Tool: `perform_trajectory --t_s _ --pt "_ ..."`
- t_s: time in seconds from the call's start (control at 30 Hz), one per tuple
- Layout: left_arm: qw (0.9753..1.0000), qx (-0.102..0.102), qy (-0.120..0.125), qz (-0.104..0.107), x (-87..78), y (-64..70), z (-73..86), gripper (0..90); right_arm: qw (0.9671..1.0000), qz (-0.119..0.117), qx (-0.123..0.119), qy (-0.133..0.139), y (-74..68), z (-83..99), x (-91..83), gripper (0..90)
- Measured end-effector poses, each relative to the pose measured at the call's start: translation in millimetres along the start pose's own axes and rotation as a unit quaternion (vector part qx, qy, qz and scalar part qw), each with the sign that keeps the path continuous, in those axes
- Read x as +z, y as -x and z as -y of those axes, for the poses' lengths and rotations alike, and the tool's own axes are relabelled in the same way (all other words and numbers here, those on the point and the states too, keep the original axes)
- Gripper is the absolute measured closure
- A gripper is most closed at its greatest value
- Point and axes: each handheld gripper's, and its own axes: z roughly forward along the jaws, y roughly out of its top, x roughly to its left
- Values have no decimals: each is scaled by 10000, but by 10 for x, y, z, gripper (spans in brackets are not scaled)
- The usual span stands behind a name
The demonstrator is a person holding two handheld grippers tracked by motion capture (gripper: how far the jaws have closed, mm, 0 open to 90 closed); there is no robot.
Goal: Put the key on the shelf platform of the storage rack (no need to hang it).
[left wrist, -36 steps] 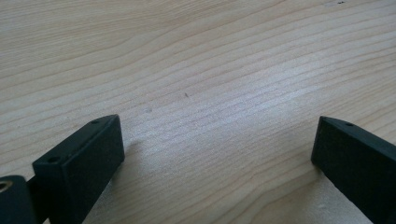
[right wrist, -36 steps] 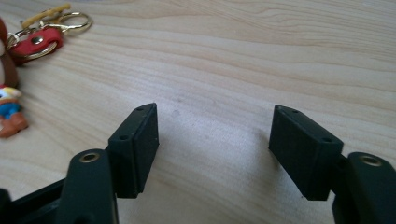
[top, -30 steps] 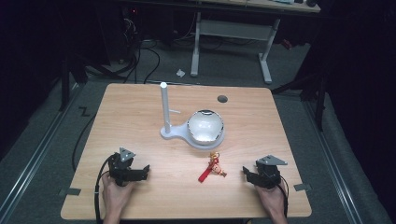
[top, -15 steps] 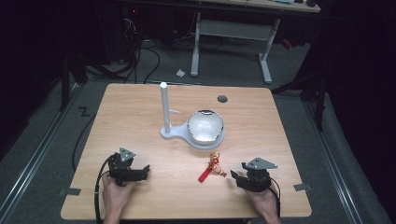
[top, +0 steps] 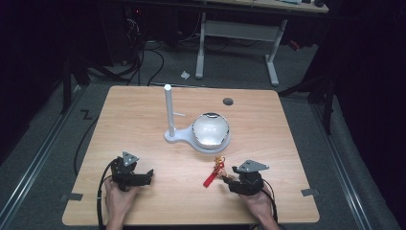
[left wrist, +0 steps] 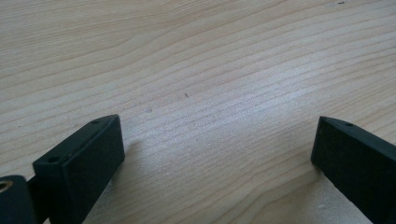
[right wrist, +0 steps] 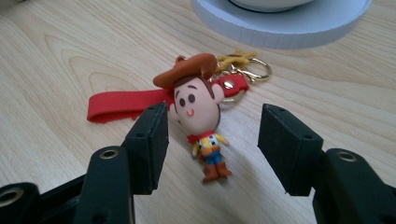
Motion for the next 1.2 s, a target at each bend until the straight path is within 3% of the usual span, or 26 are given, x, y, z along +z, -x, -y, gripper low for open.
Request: perform_trajectory --t_s 0.3,0.5,1.03,1.07,1.2 --pt "10000 2 -1 0 0 0 0 28 9998 -156 -6 -128 -12 -73 189 428" --pt "10000 1 -1 -1 0 0 0 28 9997 -167 -15 -176 -9 -74 219 438" --pt "10000 -2 1 -2 0 1 0 28 9991 -147 -370 -138 -63 -64 264 608" --pt "10000 -2 1 -2 0 1 0 28 9990 -159 -393 -103 -65 -64 250 653" --pt "10000 -1 0 -6 0 1 0 28 9988 -114 -472 -59 -76 -67 227 656"
